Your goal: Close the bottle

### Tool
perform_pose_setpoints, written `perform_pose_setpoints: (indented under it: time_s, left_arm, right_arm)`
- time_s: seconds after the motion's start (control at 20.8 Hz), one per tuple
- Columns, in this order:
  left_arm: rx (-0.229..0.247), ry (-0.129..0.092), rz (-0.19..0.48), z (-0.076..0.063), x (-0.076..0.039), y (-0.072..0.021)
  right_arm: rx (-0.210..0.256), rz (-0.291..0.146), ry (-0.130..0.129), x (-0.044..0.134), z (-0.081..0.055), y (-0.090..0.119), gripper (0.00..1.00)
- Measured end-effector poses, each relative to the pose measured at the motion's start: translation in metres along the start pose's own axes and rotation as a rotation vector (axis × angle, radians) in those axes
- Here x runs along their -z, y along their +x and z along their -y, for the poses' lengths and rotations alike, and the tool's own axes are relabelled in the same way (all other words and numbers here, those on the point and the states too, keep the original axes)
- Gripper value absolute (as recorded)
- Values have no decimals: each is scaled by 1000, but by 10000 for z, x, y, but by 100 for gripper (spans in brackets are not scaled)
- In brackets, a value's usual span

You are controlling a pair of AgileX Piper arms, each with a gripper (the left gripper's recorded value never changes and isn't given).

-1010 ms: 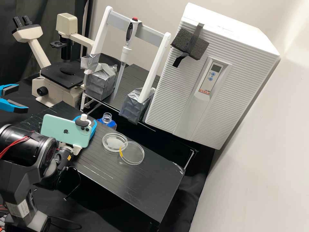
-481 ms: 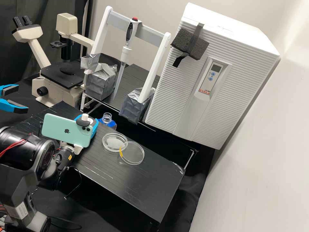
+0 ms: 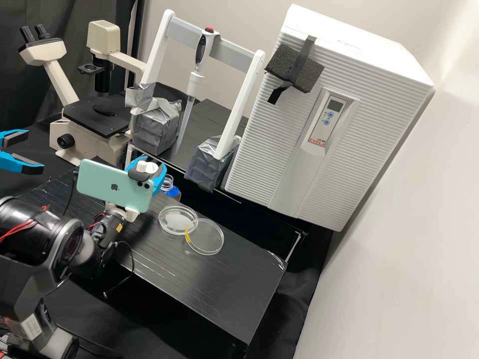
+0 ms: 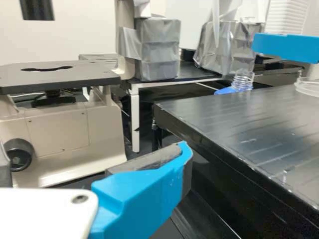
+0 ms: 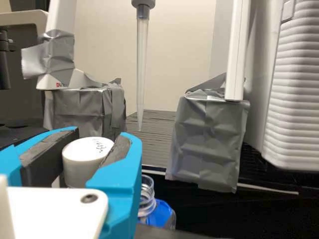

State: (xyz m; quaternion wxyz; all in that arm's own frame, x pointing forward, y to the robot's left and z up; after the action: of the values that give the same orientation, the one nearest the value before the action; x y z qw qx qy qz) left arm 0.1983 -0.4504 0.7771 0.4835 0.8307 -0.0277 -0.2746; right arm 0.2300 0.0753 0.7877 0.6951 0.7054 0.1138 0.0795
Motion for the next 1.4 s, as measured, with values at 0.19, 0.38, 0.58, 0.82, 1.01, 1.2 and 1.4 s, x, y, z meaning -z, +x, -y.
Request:
perform_pose_setpoints:
  time_s: [0.19, 0.38, 0.58, 0.82, 1.01, 1.2, 1.4]
  left_arm:
    - [-1, 0, -1, -1, 1, 0]
    - [-2, -1, -3, -2, 3, 0]
    - [-2, -4, -5, 1, 6, 1]
    - [4, -9, -7, 13, 13, 6]
    - [-4, -12, -19, 6, 24, 6]
    - [-6, -4, -26, 7, 31, 8]
    - [-2, 0, -26, 15, 35, 10]
  right_arm:
    - [14, 67, -8, -99, 54, 233, 0]
    - [47, 105, -17, -168, 113, 385, 0]
    - [31, 114, -27, -178, 77, 465, 0]
    - [7, 122, -24, -194, 27, 491, 0]
    - [7, 122, -28, -194, 27, 491, 0]
    - [17, 131, -36, -225, 57, 538, 0]
    - [23, 136, -50, -249, 80, 577, 0]
